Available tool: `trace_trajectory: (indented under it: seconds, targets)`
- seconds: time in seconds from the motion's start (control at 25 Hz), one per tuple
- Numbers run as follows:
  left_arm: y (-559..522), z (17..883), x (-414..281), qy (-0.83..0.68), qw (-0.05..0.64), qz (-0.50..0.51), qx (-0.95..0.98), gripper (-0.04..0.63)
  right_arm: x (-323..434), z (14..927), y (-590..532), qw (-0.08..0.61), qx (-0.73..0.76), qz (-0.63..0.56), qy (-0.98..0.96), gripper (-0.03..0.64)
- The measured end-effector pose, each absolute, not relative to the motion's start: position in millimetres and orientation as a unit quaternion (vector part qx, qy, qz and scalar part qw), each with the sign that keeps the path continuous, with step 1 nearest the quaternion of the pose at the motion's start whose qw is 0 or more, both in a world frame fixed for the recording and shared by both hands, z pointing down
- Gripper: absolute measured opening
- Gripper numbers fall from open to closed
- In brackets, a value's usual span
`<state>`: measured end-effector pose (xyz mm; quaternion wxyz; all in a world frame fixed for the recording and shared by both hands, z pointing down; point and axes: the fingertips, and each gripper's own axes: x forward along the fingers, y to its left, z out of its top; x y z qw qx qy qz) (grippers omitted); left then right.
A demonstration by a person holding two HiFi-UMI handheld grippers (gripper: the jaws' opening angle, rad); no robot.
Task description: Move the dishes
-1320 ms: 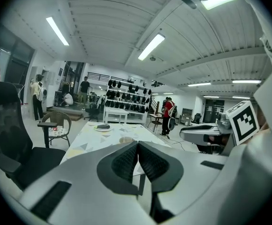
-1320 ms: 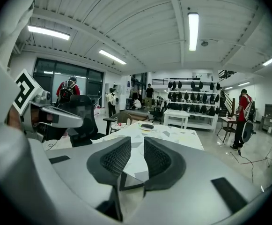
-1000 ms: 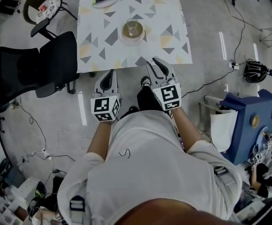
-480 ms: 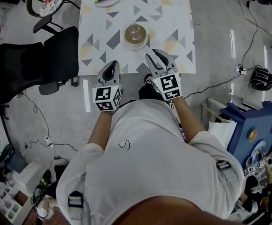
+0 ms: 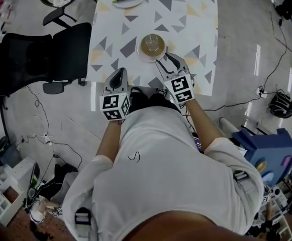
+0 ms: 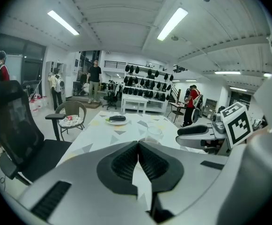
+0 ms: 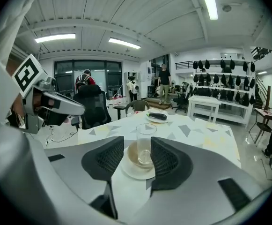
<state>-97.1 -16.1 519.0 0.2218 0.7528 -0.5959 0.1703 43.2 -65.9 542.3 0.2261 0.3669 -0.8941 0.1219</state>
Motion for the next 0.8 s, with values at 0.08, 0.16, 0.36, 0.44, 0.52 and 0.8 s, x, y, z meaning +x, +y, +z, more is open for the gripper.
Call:
trace_trajectory:
  seconds: [0.08,0.16,0.36,0.44,0.52,0.8]
  targets:
    - [-19,521,-107,-0.608,0.226,0.169,0.742,0.021,40,553,-76,0.237,0.359,0.124,-0.894,0.187]
    - [-23,522,-117,-0.618,0.227,0.165,0.734,0.021,37,562,-86,0.245,0.356,0.123,-0.893,0.201]
    - [-32,531,-132,-0.625,0.237,0.164,0.725,0.021,30,581,-104,0.269,0.347,0.121,-0.89,0.213]
    - [-39,536,-138,-0.624,0.242,0.166,0.724,0.021,25,586,-109,0.277,0.344,0.121,-0.889,0.219]
    - [-49,539,-144,-0.624,0.247,0.166,0.722,0.021,21,589,-115,0.283,0.345,0.12,-0.887,0.23]
    - [-84,547,-154,-0.606,0.253,0.169,0.735,0.021,1,603,-131,0.298,0.337,0.128,-0.884,0.259]
